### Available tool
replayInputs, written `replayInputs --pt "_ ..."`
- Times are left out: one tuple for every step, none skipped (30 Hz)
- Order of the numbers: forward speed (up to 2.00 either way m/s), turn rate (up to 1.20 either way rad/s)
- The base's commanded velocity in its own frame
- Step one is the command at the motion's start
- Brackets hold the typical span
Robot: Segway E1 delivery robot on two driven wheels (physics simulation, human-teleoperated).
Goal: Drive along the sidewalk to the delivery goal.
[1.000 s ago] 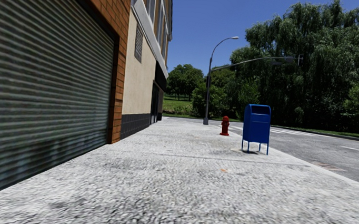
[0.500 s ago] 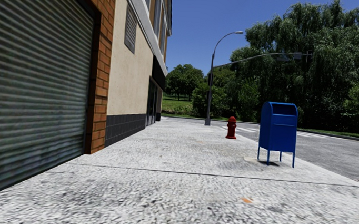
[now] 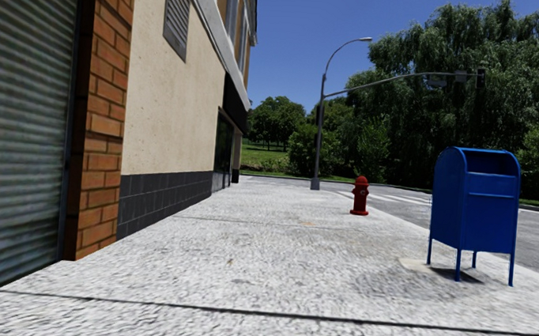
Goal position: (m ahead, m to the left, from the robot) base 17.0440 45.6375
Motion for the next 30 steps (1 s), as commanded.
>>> replayInputs --pt "2.0 0.0" --pt "2.0 0.0" --pt "2.0 0.0" --pt "2.0 0.0" --pt "2.0 0.0" --pt "2.0 0.0" --pt "2.0 0.0" --pt "2.0 0.0" --pt "2.0 0.0" --pt "2.0 0.0" --pt "2.0 0.0" --pt "2.0 0.0" --pt "2.0 0.0" --pt "2.0 0.0" --pt "2.0 0.0" --pt "2.0 0.0" --pt "2.0 0.0" --pt "2.0 0.0" --pt "2.0 0.0" --pt "2.0 0.0" --pt "2.0 0.0" --pt "2.0 0.0" --pt "2.0 0.0" --pt "2.0 0.0" --pt "2.0 0.0" --pt "2.0 0.0" --pt "2.0 0.0" --pt "2.0 0.0" --pt "2.0 0.0" --pt "2.0 0.0"
